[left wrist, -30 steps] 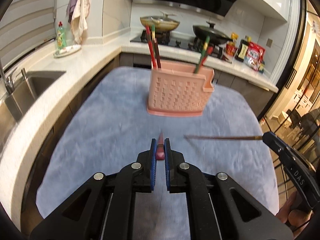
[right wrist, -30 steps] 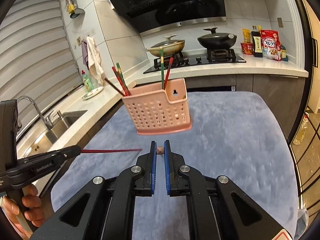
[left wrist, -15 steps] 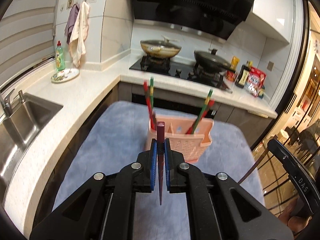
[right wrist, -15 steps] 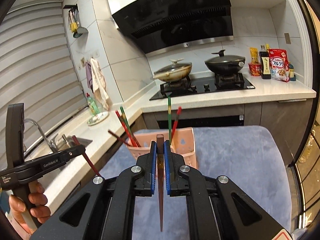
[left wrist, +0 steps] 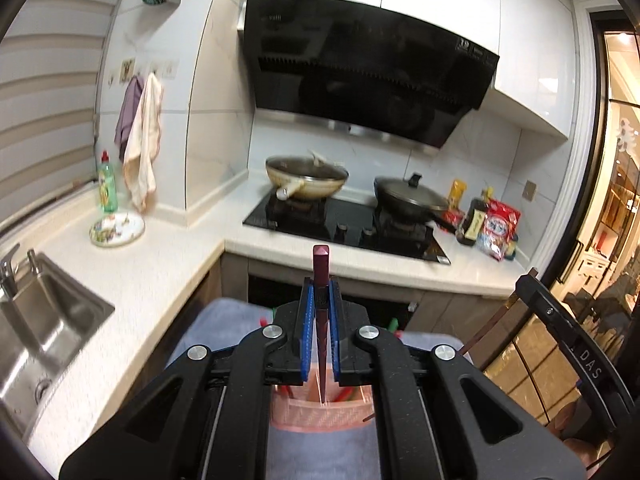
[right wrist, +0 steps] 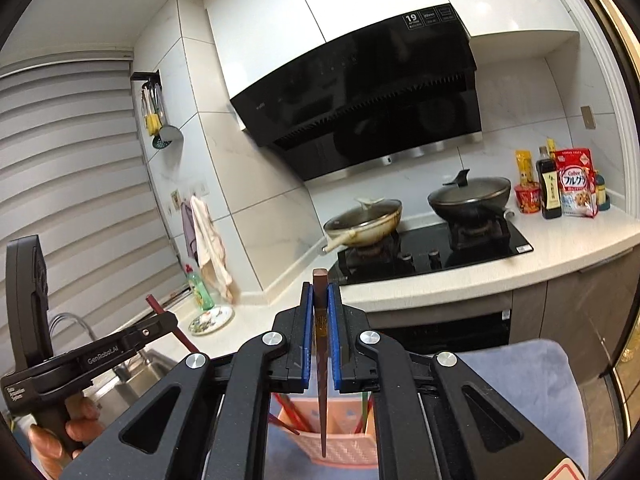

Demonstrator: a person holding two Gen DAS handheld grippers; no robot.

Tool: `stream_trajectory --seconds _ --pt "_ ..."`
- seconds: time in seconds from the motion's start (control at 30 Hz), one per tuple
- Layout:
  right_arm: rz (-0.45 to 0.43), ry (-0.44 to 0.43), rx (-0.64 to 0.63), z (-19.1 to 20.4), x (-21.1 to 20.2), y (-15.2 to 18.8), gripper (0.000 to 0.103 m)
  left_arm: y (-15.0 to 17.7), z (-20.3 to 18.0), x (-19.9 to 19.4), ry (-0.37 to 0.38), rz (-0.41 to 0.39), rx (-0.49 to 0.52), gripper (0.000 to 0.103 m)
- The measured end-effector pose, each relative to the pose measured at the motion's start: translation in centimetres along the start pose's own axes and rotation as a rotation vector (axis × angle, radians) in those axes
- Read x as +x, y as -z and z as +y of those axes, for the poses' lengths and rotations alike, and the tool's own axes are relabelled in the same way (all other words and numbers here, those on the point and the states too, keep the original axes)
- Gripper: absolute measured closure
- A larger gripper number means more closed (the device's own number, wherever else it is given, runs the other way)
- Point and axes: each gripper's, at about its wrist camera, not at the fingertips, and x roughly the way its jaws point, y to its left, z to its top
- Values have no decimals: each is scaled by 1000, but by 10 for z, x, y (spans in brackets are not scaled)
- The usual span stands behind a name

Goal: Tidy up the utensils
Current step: 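Lift both chopsticks and lower them into the pink basket with both tools, then open both tools to release the chopsticks into the basket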

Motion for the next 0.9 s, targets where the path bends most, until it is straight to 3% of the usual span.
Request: stream_trajectory --seconds 0.2,0.5,0.9 --pt "28 16 -1 -6 39 2 96 -2 6 33 -13 7 3 96" --pt "138 41 -2 -18 88 48 96 30 20 83 -33 106 -13 96" --pt "250 50 -13 -21 117 89 94 56 21 107 -34 164 -13 96"
